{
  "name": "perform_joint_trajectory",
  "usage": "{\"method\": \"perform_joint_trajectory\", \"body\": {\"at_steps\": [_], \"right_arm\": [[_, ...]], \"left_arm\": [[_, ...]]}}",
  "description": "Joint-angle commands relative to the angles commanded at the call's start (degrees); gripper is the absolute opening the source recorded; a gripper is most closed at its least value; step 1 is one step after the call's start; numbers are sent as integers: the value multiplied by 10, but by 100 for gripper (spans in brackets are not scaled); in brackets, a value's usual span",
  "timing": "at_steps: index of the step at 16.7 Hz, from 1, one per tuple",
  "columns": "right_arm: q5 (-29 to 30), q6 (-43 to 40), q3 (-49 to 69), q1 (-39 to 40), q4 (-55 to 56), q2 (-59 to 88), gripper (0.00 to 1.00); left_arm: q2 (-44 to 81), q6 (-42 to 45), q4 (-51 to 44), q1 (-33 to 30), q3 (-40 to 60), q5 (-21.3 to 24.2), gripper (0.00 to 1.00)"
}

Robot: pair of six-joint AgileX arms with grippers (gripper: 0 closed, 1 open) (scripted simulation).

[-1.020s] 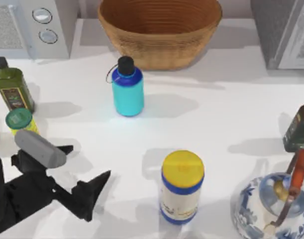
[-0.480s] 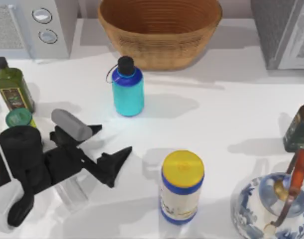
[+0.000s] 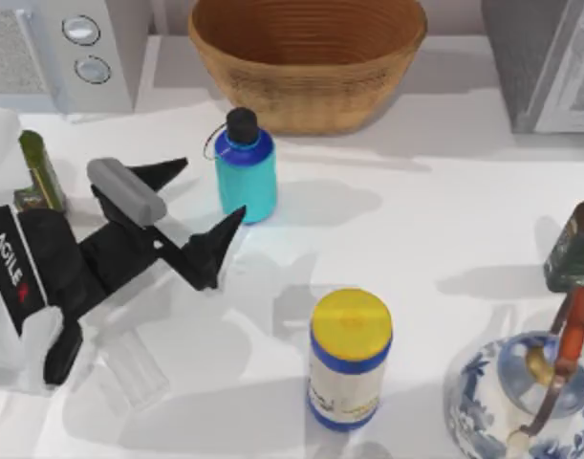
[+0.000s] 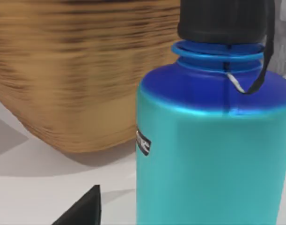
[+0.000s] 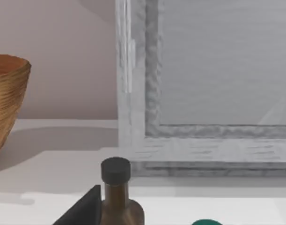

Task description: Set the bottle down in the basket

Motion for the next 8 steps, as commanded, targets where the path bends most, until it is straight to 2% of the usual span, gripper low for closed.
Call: {"method": "perform_joint_trajectory", "body": {"at_steps": [6,8], "right_arm": [[0,0,0,0,0,0,100],[0,0,0,0,0,0,100]], "left_arm": [[-2,0,-1,-4,-1,-2,100],[-1,0,-2,-16,1,-16,100]]}}
